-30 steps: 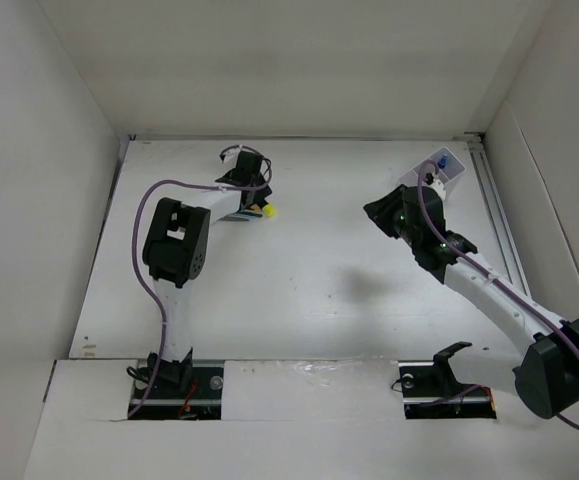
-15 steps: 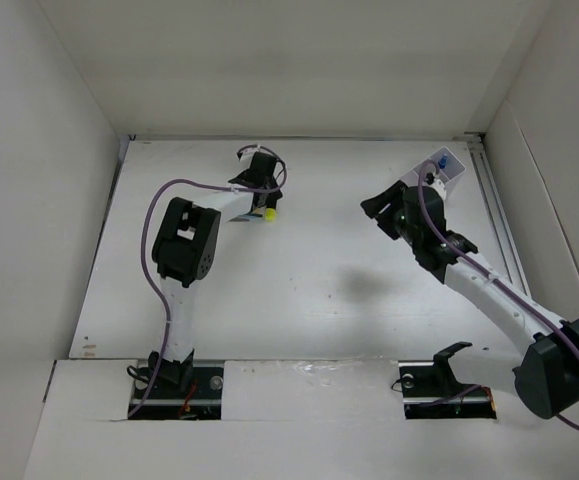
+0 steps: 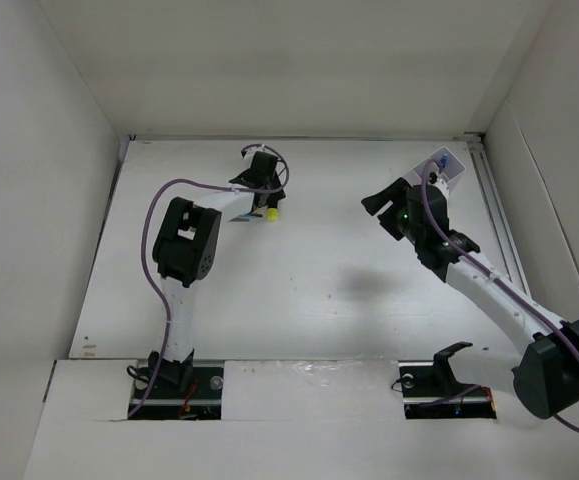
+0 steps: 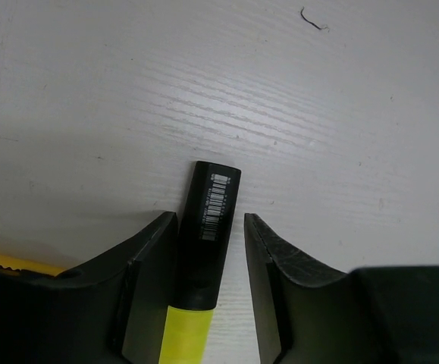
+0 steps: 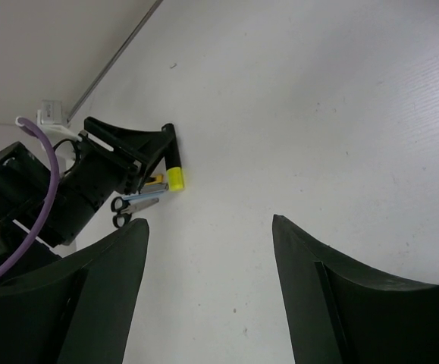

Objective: Sort the stationery into containers
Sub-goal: Move the pen to the center of the board.

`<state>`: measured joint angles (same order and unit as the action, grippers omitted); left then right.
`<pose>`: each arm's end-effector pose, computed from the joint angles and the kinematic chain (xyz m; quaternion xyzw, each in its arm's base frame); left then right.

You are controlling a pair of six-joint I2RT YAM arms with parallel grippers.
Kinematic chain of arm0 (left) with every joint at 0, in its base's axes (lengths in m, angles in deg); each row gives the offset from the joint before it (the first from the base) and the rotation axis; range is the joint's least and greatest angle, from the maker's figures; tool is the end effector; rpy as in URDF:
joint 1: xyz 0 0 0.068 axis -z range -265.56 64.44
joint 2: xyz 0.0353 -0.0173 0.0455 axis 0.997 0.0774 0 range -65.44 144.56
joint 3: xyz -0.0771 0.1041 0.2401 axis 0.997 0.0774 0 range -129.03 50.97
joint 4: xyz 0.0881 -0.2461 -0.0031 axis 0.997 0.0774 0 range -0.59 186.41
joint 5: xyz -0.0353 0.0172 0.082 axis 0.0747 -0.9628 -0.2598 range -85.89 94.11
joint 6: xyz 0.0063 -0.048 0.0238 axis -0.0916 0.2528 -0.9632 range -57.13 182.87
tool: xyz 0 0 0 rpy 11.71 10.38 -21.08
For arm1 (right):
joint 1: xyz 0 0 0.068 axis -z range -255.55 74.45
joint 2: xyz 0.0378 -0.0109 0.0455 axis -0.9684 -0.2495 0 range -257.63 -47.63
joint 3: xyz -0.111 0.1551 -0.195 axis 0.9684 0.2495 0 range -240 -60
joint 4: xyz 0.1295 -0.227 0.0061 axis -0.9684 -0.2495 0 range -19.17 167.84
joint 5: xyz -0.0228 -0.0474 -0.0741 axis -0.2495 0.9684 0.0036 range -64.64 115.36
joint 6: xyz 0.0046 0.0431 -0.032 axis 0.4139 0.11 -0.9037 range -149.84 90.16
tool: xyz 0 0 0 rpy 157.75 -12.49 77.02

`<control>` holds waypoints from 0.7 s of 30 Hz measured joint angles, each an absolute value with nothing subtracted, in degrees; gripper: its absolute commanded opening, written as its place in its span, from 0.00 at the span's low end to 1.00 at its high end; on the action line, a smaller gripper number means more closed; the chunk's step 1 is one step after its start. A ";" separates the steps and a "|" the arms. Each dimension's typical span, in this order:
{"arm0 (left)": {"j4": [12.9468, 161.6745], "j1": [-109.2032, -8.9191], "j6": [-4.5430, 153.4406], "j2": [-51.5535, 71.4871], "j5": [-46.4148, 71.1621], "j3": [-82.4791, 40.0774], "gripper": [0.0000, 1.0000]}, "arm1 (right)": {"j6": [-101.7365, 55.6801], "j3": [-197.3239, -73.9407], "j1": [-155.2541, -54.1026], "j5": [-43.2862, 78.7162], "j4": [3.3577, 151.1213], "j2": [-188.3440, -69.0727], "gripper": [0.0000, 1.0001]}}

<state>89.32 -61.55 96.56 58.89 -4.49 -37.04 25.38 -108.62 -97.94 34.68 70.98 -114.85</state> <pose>0.4497 -0.1945 0.1702 -0.1088 0.8834 -0.1590 0.4272 0.2496 0.0965 0.2887 0.2798 0.7961 0.2800 0.4578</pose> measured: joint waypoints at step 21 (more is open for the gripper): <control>87.90 -58.01 92.61 58.63 -4.77 -36.38 0.00 | 25.36 -108.60 -97.73 31.92 70.98 -113.01 0.88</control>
<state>87.90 -58.01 92.61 58.63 -4.77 -36.38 25.36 -108.60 -97.73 31.92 70.98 -113.01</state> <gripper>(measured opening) 0.234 0.863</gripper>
